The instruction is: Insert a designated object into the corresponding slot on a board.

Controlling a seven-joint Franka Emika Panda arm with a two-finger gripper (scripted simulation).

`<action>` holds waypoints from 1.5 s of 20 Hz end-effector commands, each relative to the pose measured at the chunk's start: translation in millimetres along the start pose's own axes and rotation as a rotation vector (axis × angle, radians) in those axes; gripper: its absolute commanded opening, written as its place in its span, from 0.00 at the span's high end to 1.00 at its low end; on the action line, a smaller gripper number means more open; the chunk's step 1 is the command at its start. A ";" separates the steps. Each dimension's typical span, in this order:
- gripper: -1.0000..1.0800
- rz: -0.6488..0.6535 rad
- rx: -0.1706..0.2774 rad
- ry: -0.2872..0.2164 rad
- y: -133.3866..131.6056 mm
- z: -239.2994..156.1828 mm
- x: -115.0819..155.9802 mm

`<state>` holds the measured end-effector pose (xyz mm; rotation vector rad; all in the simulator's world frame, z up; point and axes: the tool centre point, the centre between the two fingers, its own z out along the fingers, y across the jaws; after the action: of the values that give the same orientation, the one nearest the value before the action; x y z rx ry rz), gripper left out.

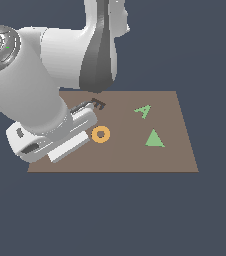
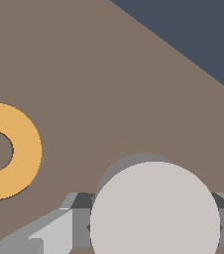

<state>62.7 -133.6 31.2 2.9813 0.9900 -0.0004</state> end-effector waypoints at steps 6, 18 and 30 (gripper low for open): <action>1.00 -0.003 0.001 0.000 -0.9 -2.0 -0.8; 1.00 -0.072 0.000 0.000 -17.8 -4.4 -25.9; 1.00 -0.190 0.000 -0.001 -41.2 -8.6 -71.5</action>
<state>-14.5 -142.3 39.1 2.8823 1.2504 -0.0028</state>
